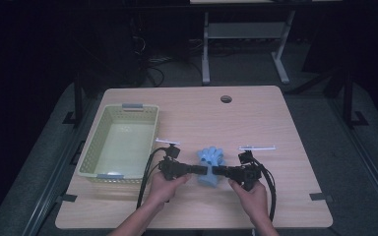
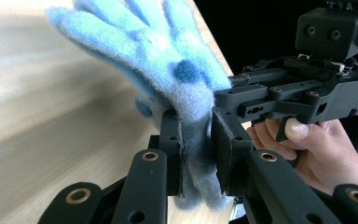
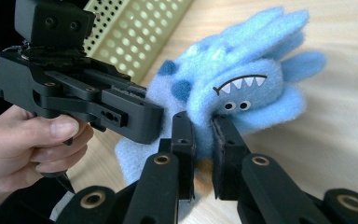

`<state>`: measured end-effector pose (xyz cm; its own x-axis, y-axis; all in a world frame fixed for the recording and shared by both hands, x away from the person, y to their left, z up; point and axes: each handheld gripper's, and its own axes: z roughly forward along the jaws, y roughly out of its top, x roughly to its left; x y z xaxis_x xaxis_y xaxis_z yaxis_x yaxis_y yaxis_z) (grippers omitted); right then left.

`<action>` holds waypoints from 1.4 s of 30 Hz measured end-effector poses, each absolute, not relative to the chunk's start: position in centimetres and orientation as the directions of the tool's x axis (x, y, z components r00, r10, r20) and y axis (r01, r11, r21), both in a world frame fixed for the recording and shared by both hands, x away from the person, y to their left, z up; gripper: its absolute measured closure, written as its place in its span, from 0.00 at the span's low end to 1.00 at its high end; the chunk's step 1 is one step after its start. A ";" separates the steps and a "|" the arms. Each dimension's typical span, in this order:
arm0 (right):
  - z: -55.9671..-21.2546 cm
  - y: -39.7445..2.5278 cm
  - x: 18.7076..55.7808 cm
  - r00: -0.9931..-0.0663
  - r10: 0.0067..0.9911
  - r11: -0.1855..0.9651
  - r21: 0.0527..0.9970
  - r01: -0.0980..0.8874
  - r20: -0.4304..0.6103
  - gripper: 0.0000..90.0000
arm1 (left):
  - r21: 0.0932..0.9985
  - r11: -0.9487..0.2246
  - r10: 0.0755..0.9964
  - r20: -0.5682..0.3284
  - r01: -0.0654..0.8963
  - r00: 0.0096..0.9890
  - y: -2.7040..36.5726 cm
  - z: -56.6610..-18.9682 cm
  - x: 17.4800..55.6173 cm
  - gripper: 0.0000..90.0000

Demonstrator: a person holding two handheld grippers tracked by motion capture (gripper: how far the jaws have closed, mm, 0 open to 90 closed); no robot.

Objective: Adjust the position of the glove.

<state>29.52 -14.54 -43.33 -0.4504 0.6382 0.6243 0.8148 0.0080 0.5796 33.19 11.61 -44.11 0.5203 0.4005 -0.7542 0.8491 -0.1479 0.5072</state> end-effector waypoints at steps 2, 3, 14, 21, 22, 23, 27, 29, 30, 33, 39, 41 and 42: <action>-42.8 -14.2 29.8 -0.457 0.635 0.010 0.585 0.811 0.622 0.91 | 0.514 -0.144 0.401 -0.751 0.846 0.525 12.1 -43.6 33.4 0.83; -42.6 -14.0 29.9 -0.461 0.632 0.012 0.587 0.810 0.623 0.90 | 0.517 -0.141 0.401 -0.749 0.844 0.526 12.3 -43.4 33.5 0.83; -40.8 -12.0 31.2 -0.506 0.603 0.025 0.620 0.784 0.616 0.90 | 0.544 -0.117 0.415 -0.733 0.831 0.538 14.5 -41.5 34.0 0.83; -40.7 -11.0 31.9 -0.509 0.587 0.032 0.609 0.792 0.630 0.90 | 0.545 -0.108 0.429 -0.729 0.831 0.534 15.5 -41.3 34.0 0.83; -40.7 -10.9 31.9 -0.512 0.588 0.037 0.612 0.790 0.626 0.90 | 0.544 -0.101 0.429 -0.732 0.833 0.530 15.6 -41.2 34.0 0.83; -40.6 -10.8 32.0 -0.515 0.583 0.034 0.615 0.788 0.628 0.90 | 0.548 -0.107 0.429 -0.727 0.829 0.536 15.8 -41.2 34.0 0.83; -40.4 -10.4 32.1 -0.515 0.577 0.037 0.610 0.791 0.633 0.90 | 0.546 -0.099 0.425 -0.733 0.832 0.532 16.3 -41.1 34.0 0.83; -40.3 -10.2 32.2 -0.521 0.573 0.042 0.613 0.789 0.632 0.90 | 0.548 -0.095 0.427 -0.732 0.831 0.531 16.5 -41.0 34.0 0.83; -40.3 -10.1 32.3 -0.525 0.571 0.042 0.617 0.786 0.631 0.90 | 0.548 -0.091 0.427 -0.733 0.832 0.530 16.7 -40.9 34.0 0.83; -40.0 -9.8 32.4 -0.523 0.565 0.041 0.612 0.790 0.638 0.90 | 0.550 -0.090 0.428 -0.732 0.830 0.531 17.1 -40.7 34.0 0.83; -39.8 -9.1 32.8 -0.532 0.557 0.048 0.615 0.787 0.638 0.90 | 0.548 -0.076 0.429 -0.736 0.833 0.523 17.8 -40.6 34.1 0.83; -39.7 -8.8 33.0 -0.537 0.558 0.056 0.617 0.785 0.632 0.90 | 0.550 -0.074 0.430 -0.735 0.832 0.524 18.1 -40.5 34.2 0.83; -39.6 -8.7 33.0 -0.538 0.556 0.059 0.616 0.785 0.633 0.90 | 0.552 -0.071 0.430 -0.735 0.831 0.525 18.3 -40.5 34.2 0.83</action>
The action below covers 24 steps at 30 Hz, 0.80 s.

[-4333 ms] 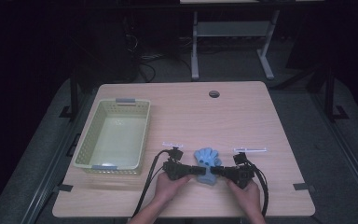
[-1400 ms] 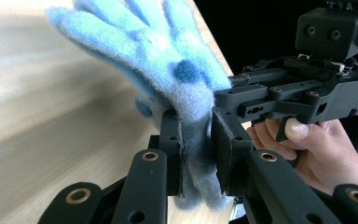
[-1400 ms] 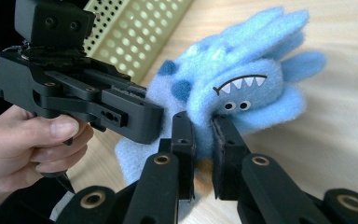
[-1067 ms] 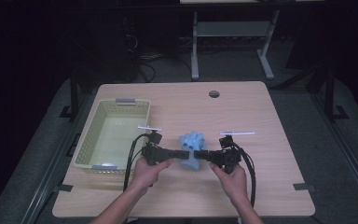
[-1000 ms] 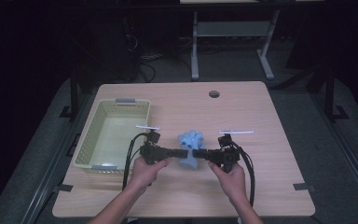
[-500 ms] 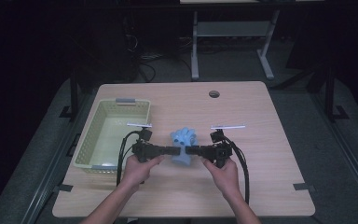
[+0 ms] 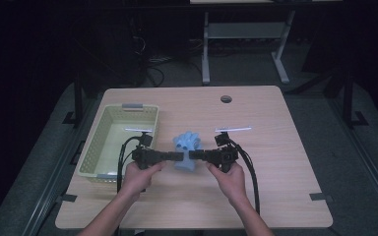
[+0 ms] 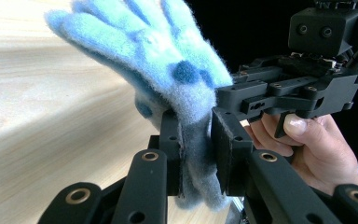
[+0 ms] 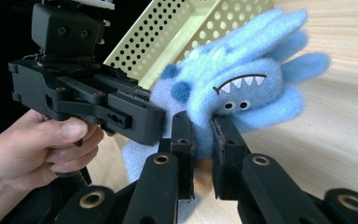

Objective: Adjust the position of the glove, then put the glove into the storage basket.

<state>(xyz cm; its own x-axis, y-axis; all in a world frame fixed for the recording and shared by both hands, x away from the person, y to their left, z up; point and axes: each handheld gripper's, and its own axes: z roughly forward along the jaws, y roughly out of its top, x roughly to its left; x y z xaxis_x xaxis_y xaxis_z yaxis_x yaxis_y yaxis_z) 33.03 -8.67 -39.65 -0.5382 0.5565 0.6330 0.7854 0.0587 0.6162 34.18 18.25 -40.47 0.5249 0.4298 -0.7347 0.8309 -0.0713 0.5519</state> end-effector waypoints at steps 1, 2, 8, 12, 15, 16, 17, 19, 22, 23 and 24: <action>-39.6 -8.5 33.1 -0.541 0.555 0.062 0.617 0.784 0.632 0.90 | 0.555 -0.072 0.432 -0.732 0.829 0.527 18.4 -40.4 34.1 0.83; -39.5 -8.4 33.1 -0.543 0.554 0.066 0.618 0.784 0.630 0.90 | 0.553 -0.066 0.438 -0.732 0.831 0.522 18.5 -40.3 34.1 0.83; -39.4 -7.6 33.4 -0.553 0.547 0.080 0.618 0.782 0.628 0.90 | 0.554 -0.062 0.444 -0.730 0.830 0.520 19.3 -40.2 34.0 0.83; -39.1 -6.8 33.6 -0.568 0.551 0.100 0.627 0.772 0.611 0.90 | 0.550 -0.045 0.448 -0.735 0.834 0.509 19.9 -40.2 33.9 0.83; -38.8 -6.3 33.7 -0.573 0.552 0.114 0.626 0.771 0.605 0.90 | 0.551 -0.034 0.445 -0.739 0.834 0.506 20.4 -40.1 33.9 0.83; -38.7 -6.2 33.8 -0.574 0.551 0.115 0.626 0.772 0.606 0.90 | 0.552 -0.032 0.445 -0.738 0.833 0.507 20.5 -40.0 33.9 0.83; -38.6 -6.1 33.9 -0.576 0.549 0.117 0.627 0.770 0.606 0.90 | 0.553 -0.032 0.448 -0.737 0.832 0.507 20.6 -40.0 33.9 0.83; -38.5 -5.8 34.0 -0.577 0.550 0.122 0.626 0.771 0.604 0.90 | 0.553 -0.026 0.448 -0.738 0.833 0.504 20.8 -39.9 33.9 0.83; -38.4 -5.4 34.1 -0.586 0.549 0.133 0.630 0.765 0.596 0.90 | 0.552 -0.018 0.451 -0.739 0.833 0.500 21.2 -39.9 33.8 0.83; -38.3 -5.3 34.1 -0.586 0.549 0.134 0.630 0.765 0.596 0.90 | 0.553 -0.016 0.453 -0.739 0.833 0.500 21.3 -39.9 33.8 0.83; -38.3 -5.1 34.2 -0.589 0.547 0.136 0.630 0.764 0.595 0.90 | 0.553 -0.016 0.455 -0.738 0.833 0.499 21.5 -39.9 33.8 0.83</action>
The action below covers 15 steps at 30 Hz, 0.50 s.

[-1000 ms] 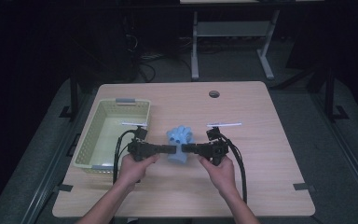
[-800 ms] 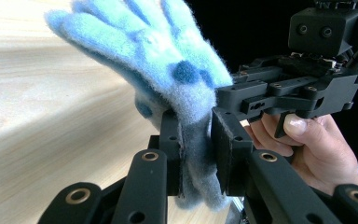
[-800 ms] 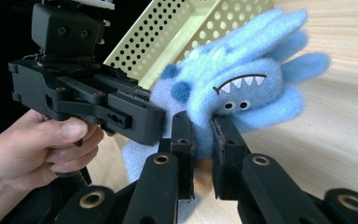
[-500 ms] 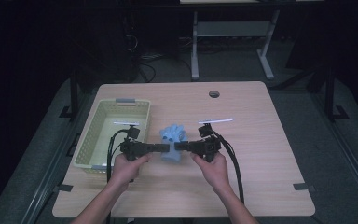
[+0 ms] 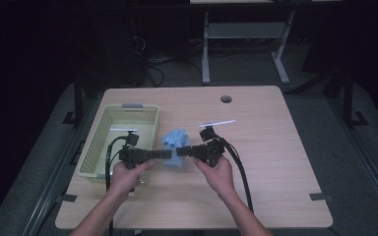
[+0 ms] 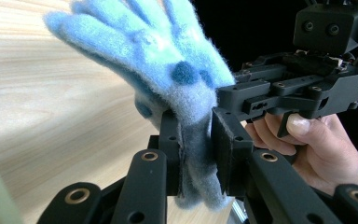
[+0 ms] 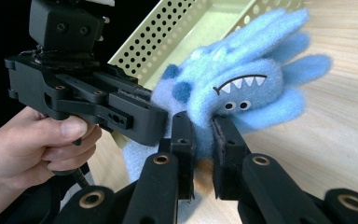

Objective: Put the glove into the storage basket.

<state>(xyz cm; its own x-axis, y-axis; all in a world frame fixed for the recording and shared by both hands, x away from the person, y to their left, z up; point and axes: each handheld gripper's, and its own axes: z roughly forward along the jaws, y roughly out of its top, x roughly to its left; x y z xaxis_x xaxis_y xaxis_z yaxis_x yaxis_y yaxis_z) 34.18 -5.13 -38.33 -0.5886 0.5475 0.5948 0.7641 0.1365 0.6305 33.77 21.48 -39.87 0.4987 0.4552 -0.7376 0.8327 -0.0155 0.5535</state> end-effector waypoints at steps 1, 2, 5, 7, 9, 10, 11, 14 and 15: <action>-38.3 -4.9 34.2 -0.588 0.549 0.138 0.629 0.765 0.595 0.90 | 0.554 -0.016 0.458 -0.736 0.832 0.499 21.6 -39.9 33.8 0.83; -38.3 -4.8 34.3 -0.596 0.547 0.143 0.635 0.759 0.589 0.90 | 0.555 -0.017 0.456 -0.736 0.832 0.500 21.8 -39.9 33.8 0.83; -38.1 -4.3 34.3 -0.595 0.543 0.143 0.632 0.761 0.593 0.90 | 0.554 -0.005 0.455 -0.740 0.833 0.495 22.4 -39.8 33.7 0.83; -38.1 -4.0 34.4 -0.596 0.532 0.139 0.632 0.762 0.602 0.90 | 0.559 -0.003 0.455 -0.738 0.829 0.499 22.8 -39.7 33.7 0.83; -38.1 -3.7 34.6 -0.589 0.522 0.133 0.624 0.770 0.617 0.90 | 0.563 0.002 0.454 -0.737 0.826 0.501 23.3 -39.6 33.6 0.82; -38.2 -3.5 34.7 -0.591 0.517 0.133 0.624 0.770 0.619 0.90 | 0.563 0.004 0.453 -0.737 0.826 0.501 23.5 -39.6 33.6 0.82; -38.1 -3.3 34.7 -0.592 0.515 0.133 0.624 0.770 0.620 0.90 | 0.562 0.003 0.454 -0.738 0.827 0.500 23.8 -39.6 33.7 0.82; -38.0 -2.6 34.8 -0.603 0.512 0.141 0.632 0.762 0.612 0.90 | 0.562 0.014 0.455 -0.740 0.827 0.495 24.5 -39.7 33.7 0.82; -37.9 -2.3 34.8 -0.602 0.510 0.140 0.631 0.763 0.614 0.90 | 0.560 0.016 0.457 -0.741 0.828 0.492 24.7 -39.7 33.7 0.83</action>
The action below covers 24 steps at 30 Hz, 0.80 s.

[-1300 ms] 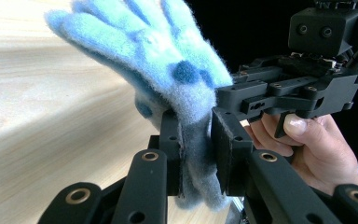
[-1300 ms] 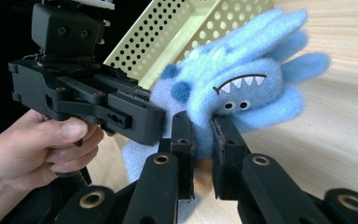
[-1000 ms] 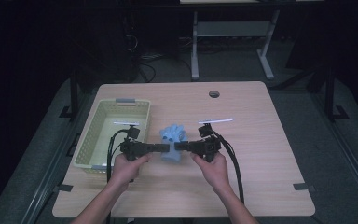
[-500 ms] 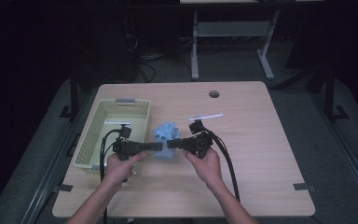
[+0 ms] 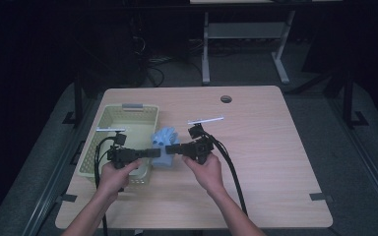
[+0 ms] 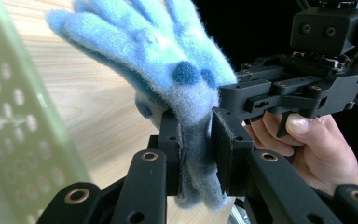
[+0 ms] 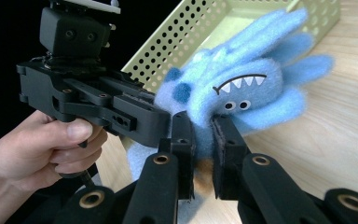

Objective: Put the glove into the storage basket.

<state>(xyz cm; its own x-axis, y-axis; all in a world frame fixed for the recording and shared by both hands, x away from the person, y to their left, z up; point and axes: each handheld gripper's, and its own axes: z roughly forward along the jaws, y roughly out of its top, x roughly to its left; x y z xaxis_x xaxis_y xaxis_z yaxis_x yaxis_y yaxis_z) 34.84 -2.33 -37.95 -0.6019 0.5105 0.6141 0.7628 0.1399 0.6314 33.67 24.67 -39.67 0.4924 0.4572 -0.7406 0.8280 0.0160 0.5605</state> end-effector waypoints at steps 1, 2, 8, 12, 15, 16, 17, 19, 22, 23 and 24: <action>-38.0 -2.1 34.9 -0.605 0.507 0.138 0.635 0.760 0.614 0.90 | 0.559 0.016 0.457 -0.741 0.829 0.491 24.9 -39.7 33.7 0.83; -38.0 -2.0 34.9 -0.603 0.506 0.140 0.631 0.763 0.617 0.90 | 0.557 0.021 0.458 -0.744 0.830 0.487 25.0 -39.7 33.6 0.83; -37.8 -0.9 35.4 -0.610 0.493 0.141 0.635 0.760 0.621 0.90 | 0.566 0.029 0.456 -0.741 0.824 0.493 26.2 -39.5 33.8 0.83; -37.6 -0.2 35.5 -0.616 0.491 0.149 0.637 0.757 0.616 0.90 | 0.564 0.043 0.451 -0.748 0.825 0.487 26.9 -39.4 33.8 0.83; -37.4 0.4 35.6 -0.623 0.487 0.152 0.644 0.750 0.612 0.90 | 0.568 0.049 0.450 -0.747 0.822 0.489 27.6 -39.3 33.8 0.83; -37.3 0.5 35.7 -0.627 0.485 0.152 0.647 0.747 0.610 0.90 | 0.563 0.057 0.448 -0.752 0.824 0.483 27.7 -39.2 33.7 0.83; -37.3 0.7 35.7 -0.624 0.484 0.151 0.644 0.750 0.614 0.90 | 0.566 0.055 0.451 -0.749 0.822 0.486 27.9 -39.2 33.8 0.83; -37.3 1.1 35.8 -0.624 0.477 0.148 0.644 0.751 0.618 0.90 | 0.568 0.059 0.454 -0.748 0.821 0.484 28.4 -39.1 33.8 0.83; -37.4 1.7 36.0 -0.625 0.471 0.145 0.644 0.751 0.622 0.90 | 0.564 0.060 0.460 -0.748 0.824 0.478 28.8 -39.0 33.8 0.83; -37.4 1.8 36.0 -0.623 0.471 0.145 0.643 0.753 0.624 0.90 | 0.563 0.058 0.463 -0.747 0.824 0.477 29.0 -39.0 33.8 0.83; -37.4 2.0 36.0 -0.623 0.468 0.141 0.643 0.753 0.627 0.90 | 0.562 0.061 0.463 -0.748 0.825 0.475 29.1 -39.0 33.8 0.83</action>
<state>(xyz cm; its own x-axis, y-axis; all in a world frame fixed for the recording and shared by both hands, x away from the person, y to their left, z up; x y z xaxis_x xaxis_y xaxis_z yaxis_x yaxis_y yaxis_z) 35.99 2.00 -37.39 -0.6230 0.4677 0.6270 0.7530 0.1415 0.6426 33.77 29.14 -38.97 0.4750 0.4635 -0.7480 0.8251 0.0608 0.5616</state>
